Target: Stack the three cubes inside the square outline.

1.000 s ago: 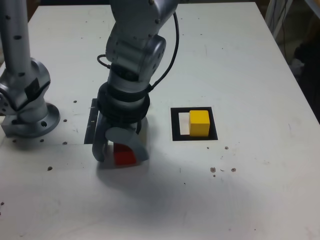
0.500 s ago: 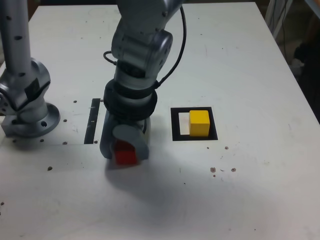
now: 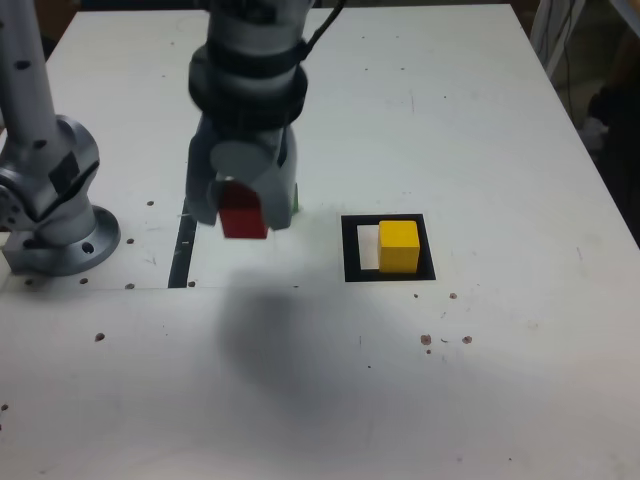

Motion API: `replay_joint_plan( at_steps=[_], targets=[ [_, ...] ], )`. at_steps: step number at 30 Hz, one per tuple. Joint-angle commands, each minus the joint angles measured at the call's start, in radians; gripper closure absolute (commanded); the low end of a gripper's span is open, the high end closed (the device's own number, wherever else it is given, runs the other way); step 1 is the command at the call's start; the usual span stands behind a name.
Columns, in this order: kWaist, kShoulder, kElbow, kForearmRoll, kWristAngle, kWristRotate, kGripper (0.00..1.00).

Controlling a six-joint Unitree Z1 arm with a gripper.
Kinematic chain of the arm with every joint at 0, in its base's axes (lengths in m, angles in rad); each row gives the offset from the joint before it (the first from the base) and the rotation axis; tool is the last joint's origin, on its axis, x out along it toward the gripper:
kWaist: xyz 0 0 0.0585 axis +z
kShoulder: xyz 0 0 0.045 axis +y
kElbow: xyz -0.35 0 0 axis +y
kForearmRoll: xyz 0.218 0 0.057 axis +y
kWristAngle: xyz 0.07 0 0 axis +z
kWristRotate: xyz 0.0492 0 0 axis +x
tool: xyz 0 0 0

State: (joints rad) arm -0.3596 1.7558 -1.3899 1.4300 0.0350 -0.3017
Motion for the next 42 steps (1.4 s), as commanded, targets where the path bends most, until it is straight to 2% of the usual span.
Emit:
replay_joint_plan(
  at_steps=[1,6,12,19,26,32,42],
  targets=[
    [0.025,-0.004,-0.043,0.032,-0.001,0.029,0.83],
    [0.103,0.003,-0.134,0.098,0.006,0.111,0.83],
    [0.165,0.071,-0.13,0.095,0.004,0.159,0.83],
    [0.178,0.187,-0.137,0.036,-0.009,0.167,0.83],
    [0.193,0.26,-0.121,-0.03,-0.018,0.186,0.83],
    [0.201,0.299,-0.102,-0.086,-0.023,0.194,0.83],
    [0.212,0.334,-0.107,-0.127,-0.027,0.21,0.83]
  ],
)
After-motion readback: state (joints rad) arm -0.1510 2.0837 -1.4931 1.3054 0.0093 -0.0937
